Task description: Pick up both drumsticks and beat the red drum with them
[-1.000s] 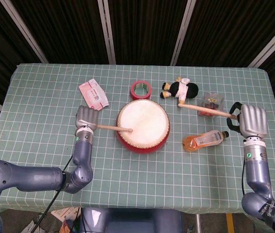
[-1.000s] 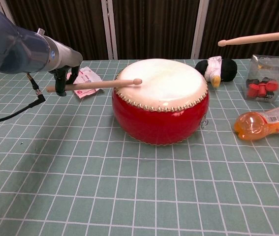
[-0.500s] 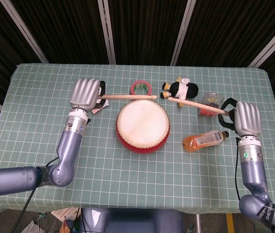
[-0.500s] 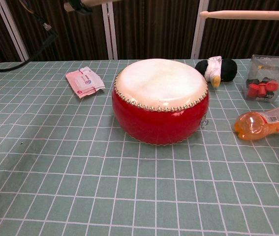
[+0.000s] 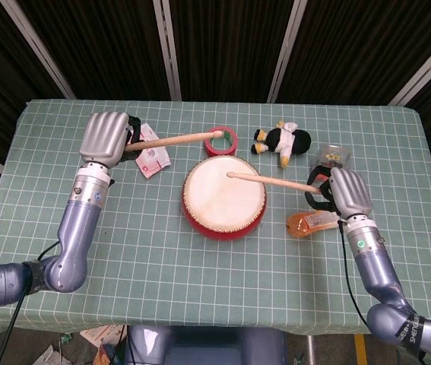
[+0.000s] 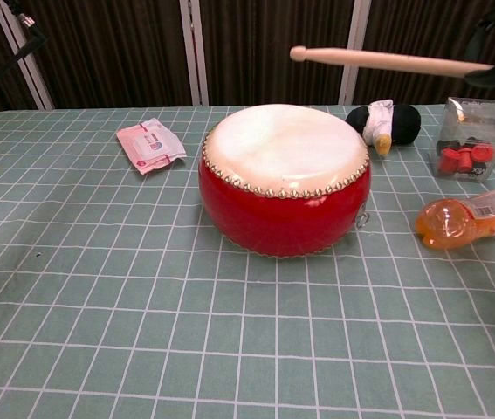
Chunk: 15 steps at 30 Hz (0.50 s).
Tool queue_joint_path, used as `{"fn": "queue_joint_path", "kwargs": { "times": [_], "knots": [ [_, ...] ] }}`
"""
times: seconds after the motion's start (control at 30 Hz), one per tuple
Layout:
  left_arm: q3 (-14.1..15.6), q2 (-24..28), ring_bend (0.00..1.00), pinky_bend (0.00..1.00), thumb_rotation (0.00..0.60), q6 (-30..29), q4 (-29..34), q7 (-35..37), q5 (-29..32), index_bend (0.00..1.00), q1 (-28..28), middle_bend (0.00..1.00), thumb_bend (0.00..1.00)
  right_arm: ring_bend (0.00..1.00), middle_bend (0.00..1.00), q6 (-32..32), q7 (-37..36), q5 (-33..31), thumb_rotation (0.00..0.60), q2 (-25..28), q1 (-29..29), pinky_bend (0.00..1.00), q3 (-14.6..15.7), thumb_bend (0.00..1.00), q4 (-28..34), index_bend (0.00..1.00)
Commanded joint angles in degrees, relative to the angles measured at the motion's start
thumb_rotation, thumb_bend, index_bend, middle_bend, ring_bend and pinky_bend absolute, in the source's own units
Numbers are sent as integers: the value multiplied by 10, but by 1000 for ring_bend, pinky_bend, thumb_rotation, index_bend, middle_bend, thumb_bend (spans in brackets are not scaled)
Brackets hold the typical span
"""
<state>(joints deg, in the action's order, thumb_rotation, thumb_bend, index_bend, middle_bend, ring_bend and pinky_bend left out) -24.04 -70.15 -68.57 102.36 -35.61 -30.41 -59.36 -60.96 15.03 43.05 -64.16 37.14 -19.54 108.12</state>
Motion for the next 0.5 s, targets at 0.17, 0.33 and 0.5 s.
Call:
{"fn": "queue_joint_path", "kwargs": {
  "times": [0.17, 0.33, 0.5],
  "knots": [
    [18, 17, 1000, 1000, 600, 24, -2, 20, -12, 795, 18, 1000, 584, 1000, 1000, -32, 319, -32, 600, -98, 88, 954, 137, 661, -119, 1000],
    [23, 28, 1000, 1000, 600, 36, -6, 34, -20, 795, 27, 1000, 584, 1000, 1000, -100, 381, -85, 600, -122, 90, 953, 125, 661, -119, 1000],
    [23, 37, 1000, 1000, 600, 36, 8, 40, -27, 795, 31, 1000, 584, 1000, 1000, -122, 336, -84, 600, -86, 75, 954, 92, 661, -80, 1000]
  ]
}}
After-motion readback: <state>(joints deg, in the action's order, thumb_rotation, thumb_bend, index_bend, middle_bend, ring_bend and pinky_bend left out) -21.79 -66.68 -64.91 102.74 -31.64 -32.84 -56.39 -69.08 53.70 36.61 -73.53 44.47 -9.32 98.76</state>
